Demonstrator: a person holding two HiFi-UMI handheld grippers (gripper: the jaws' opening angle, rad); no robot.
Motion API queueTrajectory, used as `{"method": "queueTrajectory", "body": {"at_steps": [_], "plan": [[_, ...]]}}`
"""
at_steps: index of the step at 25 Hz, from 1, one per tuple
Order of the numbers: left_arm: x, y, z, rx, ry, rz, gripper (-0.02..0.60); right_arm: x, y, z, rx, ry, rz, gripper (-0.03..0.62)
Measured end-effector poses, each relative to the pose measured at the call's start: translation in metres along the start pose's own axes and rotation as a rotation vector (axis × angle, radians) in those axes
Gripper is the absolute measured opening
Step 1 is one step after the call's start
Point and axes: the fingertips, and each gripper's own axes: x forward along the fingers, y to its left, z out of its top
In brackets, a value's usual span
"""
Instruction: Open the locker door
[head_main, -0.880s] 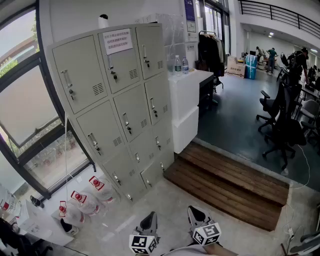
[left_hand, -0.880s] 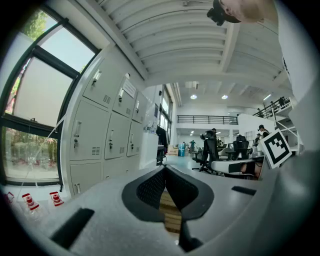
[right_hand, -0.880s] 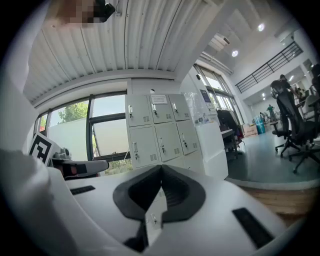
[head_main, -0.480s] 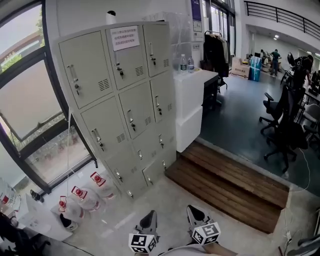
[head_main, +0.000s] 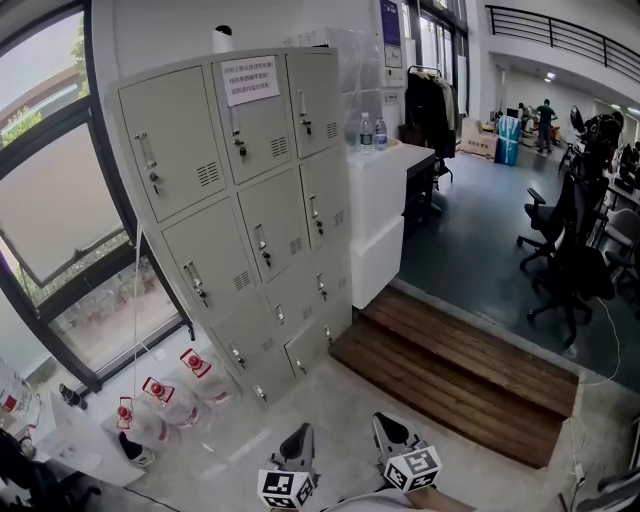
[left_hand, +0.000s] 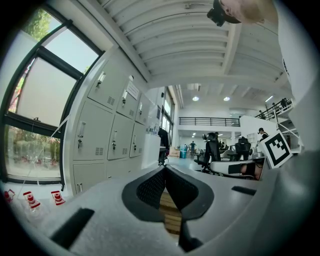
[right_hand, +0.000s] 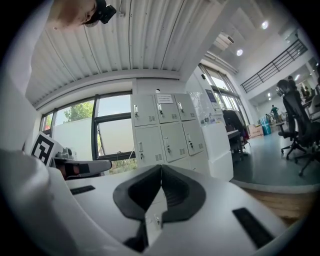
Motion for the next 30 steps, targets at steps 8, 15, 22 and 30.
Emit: {"method": "queueTrajectory", "body": {"at_steps": [8,15,22,30], "plan": [[0.015,0.017,-0.006,-0.017,0.016,0.008,0.002,0.014,-0.012,-0.003,-0.002,0.012,-0.027,0.014],[0.062,0.053,-0.002,-0.01,0.006,0.028,0.003,0.071,-0.04,0.0,0.001,0.008,-0.026,0.012],[0.167,0.113,-0.001,-0.039,0.016,0.079,0.002,0.185,-0.098,0.003,-0.018,0.026,0.033,0.012],[0.352,0.177,0.041,-0.025,0.001,0.131,0.002,0.364,-0.205,0.064,-0.035,0.012,0.133,0.012]]}}
